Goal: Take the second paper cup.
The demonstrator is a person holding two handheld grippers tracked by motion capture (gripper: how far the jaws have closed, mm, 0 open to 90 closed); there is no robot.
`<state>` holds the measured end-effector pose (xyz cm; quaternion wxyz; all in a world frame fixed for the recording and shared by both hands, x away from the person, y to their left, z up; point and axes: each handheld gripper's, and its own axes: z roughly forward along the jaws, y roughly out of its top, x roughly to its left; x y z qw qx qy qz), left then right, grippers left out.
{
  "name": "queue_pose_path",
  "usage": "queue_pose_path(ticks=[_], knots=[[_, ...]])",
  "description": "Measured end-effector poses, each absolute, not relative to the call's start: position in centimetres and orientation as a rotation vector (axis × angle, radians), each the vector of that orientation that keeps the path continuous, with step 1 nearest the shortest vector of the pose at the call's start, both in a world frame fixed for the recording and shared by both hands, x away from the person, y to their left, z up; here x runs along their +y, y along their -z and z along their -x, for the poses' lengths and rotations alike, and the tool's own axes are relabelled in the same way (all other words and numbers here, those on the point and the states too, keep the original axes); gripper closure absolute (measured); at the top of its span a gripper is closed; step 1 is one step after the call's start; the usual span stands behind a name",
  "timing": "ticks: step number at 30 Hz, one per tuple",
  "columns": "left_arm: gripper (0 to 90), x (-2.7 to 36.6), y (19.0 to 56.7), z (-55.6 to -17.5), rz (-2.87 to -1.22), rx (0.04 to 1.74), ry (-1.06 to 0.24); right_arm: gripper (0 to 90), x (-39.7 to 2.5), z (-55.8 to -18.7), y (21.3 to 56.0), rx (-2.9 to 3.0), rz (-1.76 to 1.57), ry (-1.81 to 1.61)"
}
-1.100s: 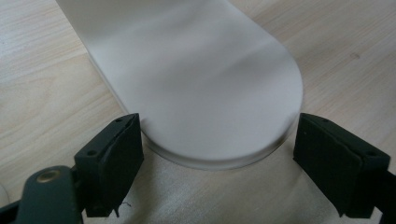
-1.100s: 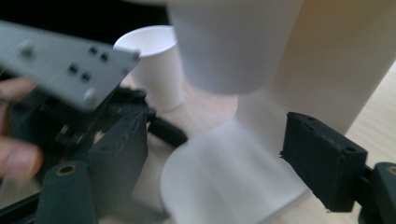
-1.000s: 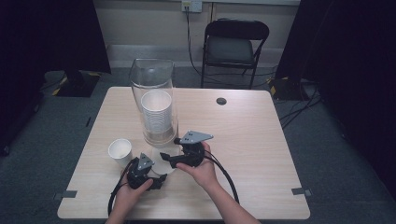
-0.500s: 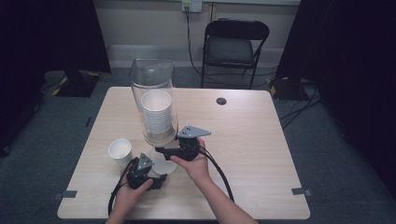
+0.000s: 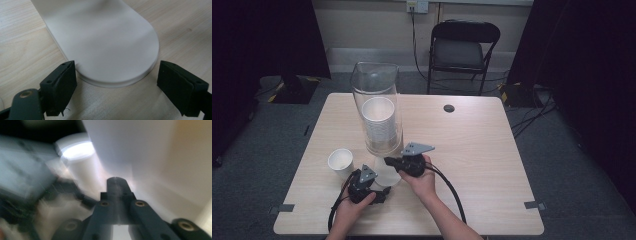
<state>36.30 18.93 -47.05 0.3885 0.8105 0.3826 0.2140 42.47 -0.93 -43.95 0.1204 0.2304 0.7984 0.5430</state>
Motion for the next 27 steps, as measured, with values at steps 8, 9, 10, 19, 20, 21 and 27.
queue_pose_path(ticks=[8, 9, 10, 19, 20, 21, 27], knots=[[15.1, 19.0, 47.1, -36.3, -2.062, 0.966, -0.535, 29.4, -1.8, -41.2, 41.9, 2.196, -0.511, -1.641], [15.3, 19.0, 47.1, -36.3, -2.061, 0.967, -0.541, 25.1, -1.8, -41.3, 41.5, 2.173, -0.518, -1.641], [15.9, 19.0, 47.1, -36.3, -2.062, 0.969, -0.543, 22.9, -1.7, -41.5, 41.3, 2.162, -0.541, -1.666], [15.6, 19.0, 47.1, -36.1, -2.060, 0.967, -0.532, 19.8, -0.3, -42.3, 39.6, 2.094, -0.596, -1.762], [15.5, 19.0, 47.1, -36.1, -2.060, 0.967, -0.532, 19.5, -0.2, -42.4, 39.3, 2.084, -0.585, -1.757], [15.5, 19.0, 47.1, -36.1, -2.060, 0.967, -0.531, 18.9, 0.0, -42.5, 39.1, 2.073, -0.568, -1.758], [15.6, 19.0, 47.1, -36.1, -2.061, 0.966, -0.533, 18.6, 0.8, -43.0, 39.1, 2.048, -0.534, -1.801]])
